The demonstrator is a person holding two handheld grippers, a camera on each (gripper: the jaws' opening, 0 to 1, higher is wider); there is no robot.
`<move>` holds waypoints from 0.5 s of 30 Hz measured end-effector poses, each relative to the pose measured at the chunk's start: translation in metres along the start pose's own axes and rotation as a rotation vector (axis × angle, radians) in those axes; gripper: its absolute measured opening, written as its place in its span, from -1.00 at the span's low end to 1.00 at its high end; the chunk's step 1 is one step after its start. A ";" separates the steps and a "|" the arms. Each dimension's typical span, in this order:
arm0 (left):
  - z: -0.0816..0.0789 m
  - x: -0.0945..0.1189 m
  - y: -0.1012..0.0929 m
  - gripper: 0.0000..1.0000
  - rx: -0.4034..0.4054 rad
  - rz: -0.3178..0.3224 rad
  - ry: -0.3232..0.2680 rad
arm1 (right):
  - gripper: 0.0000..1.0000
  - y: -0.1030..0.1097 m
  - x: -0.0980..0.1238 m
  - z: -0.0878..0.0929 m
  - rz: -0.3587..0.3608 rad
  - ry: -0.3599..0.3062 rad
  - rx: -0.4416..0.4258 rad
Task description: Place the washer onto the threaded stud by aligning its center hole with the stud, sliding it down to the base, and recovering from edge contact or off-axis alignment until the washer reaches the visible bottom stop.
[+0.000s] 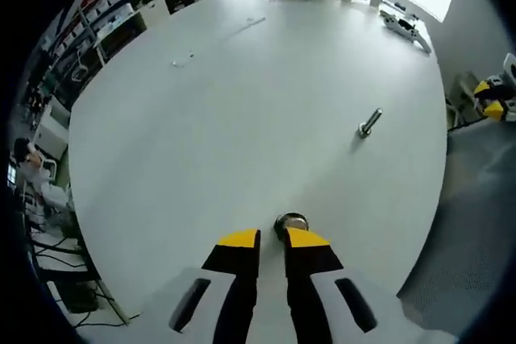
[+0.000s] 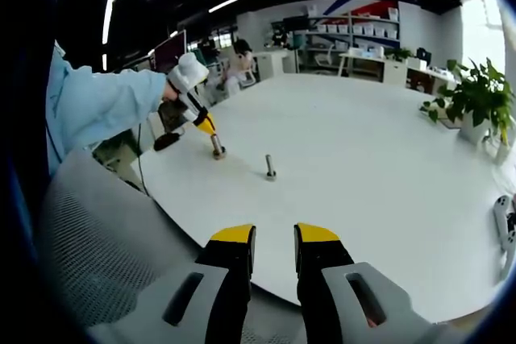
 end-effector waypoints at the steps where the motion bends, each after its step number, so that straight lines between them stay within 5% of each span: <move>1: 0.000 0.000 0.000 -0.80 0.000 0.000 -0.003 | -0.57 0.000 0.000 0.000 0.000 0.000 -0.001; 10: -0.003 0.017 -0.002 -0.79 0.012 -0.033 -0.071 | -0.57 0.000 0.000 0.001 0.000 0.005 0.004; 15: -0.011 0.043 -0.015 -0.78 0.032 -0.062 -0.165 | -0.57 0.001 0.000 0.001 0.000 0.007 0.010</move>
Point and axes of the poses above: the point that each gripper's makers call its tool centre point, and the gripper's own axes: x roughly backward along the fingers, y roughly to its left, z roughly out of its underside, the point moved 5 cm from there along x, roughly backward along the fingers, and after that the axes turned 2 degrees about -z, right-handed, at the moved point
